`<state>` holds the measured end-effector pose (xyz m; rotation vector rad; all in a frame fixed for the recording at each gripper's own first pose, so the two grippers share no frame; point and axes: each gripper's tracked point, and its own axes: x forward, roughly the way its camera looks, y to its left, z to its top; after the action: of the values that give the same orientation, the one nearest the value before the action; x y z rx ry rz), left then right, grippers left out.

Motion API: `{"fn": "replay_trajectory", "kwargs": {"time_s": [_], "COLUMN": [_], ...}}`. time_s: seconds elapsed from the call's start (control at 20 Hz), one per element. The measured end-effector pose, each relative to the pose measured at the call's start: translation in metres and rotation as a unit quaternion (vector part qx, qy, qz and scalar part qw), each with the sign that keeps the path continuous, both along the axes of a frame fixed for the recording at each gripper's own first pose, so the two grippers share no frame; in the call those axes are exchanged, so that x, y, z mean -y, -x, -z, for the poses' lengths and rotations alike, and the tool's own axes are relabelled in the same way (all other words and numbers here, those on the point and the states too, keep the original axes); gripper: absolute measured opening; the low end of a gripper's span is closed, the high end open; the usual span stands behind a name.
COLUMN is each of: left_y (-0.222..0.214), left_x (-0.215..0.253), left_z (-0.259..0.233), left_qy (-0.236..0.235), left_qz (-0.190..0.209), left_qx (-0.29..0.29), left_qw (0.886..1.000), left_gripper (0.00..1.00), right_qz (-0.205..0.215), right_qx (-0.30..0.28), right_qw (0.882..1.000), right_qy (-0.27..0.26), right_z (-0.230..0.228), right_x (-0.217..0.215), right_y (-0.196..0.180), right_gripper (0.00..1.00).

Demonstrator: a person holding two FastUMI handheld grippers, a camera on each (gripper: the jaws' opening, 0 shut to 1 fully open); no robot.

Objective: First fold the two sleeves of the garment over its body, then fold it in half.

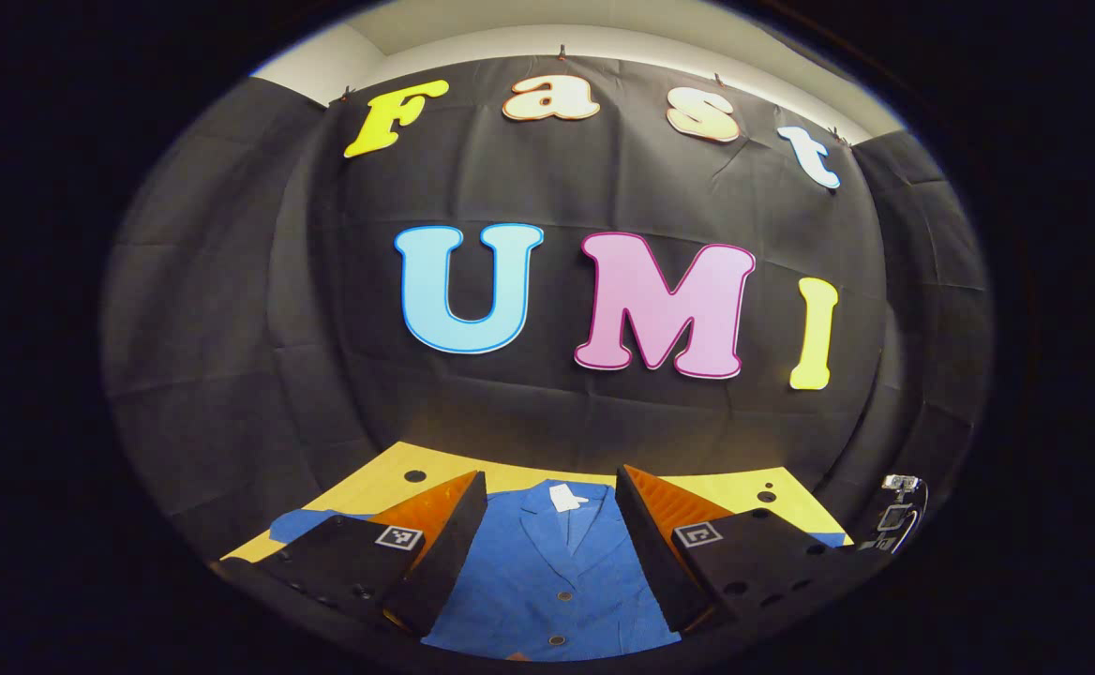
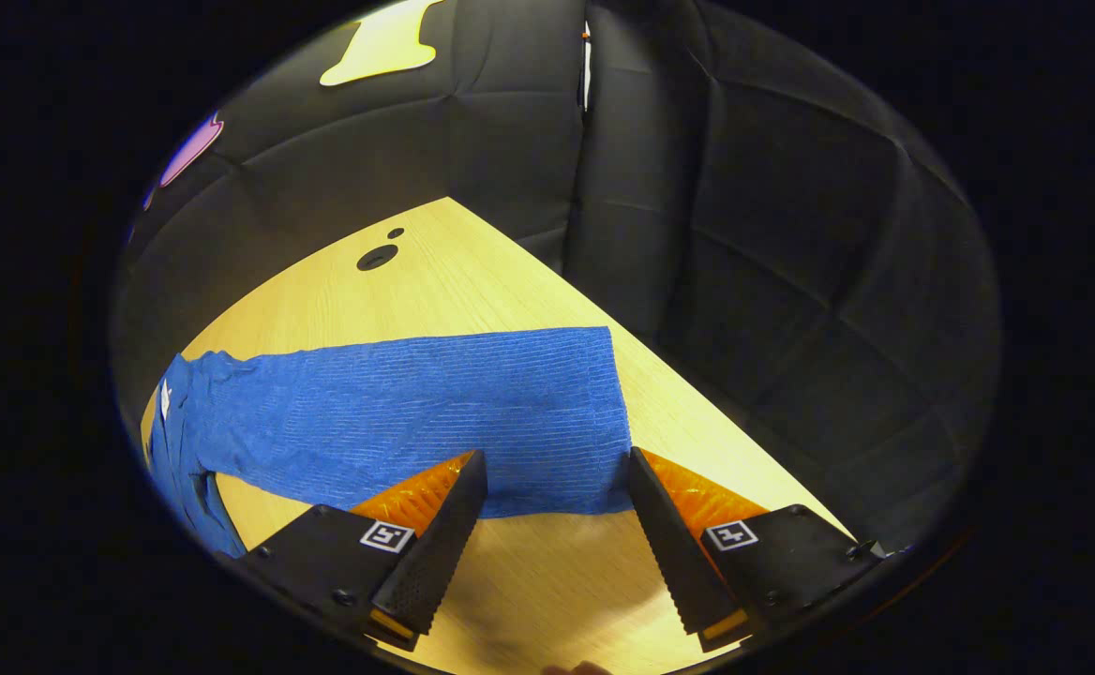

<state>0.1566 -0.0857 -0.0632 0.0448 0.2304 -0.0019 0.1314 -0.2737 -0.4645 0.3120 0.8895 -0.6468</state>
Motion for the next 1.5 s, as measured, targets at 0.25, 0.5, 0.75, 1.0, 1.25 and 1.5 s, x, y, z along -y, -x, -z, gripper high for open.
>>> {"fn": "replay_trajectory", "kwargs": {"time_s": [0.25, 0.5, 0.75, 1.0, 1.25, 1.5], "left_y": [-0.01, -0.012, -0.012, -0.007, 0.009, 0.037], "left_x": [-0.015, -0.038, -0.053, -0.076, -0.125, -0.19], "left_z": [-0.004, -0.001, -0.003, -0.007, -0.006, -0.004], "left_qy": [-0.01, -0.005, 0.007, 0.017, 0.035, 0.042], "left_qz": [0.015, 0.011, 0.015, 0.02, 0.003, -0.033], "left_qx": [0.002, -0.004, 0.0, 0.008, 0.009, 0.013], "left_qw": [1.0, 1.0, 1.0, 1.0, 0.999, 0.998], "left_gripper": [0.8, 0.8, 0.79, 0.8, 0.8, 0.8], "right_qz": [0.028, 0.05, 0.006, -0.051, -0.15, -0.268], "right_qx": [0.018, 0.037, 0.105, 0.171, 0.213, 0.242], "right_qw": [0.999, 0.997, 0.994, 0.983, 0.965, 0.931], "right_qy": [-0.023, -0.036, -0.001, 0.034, 0.041, 0.049], "right_z": [-0.004, -0.014, -0.084, -0.165, -0.224, -0.256], "right_x": [-0.009, -0.018, -0.047, -0.109, -0.234, -0.381], "right_y": [-0.008, -0.019, -0.046, -0.081, -0.11, -0.143], "right_gripper": [0.51, 0.05, 0.04, 0.04, 0.04, 0.04]}}
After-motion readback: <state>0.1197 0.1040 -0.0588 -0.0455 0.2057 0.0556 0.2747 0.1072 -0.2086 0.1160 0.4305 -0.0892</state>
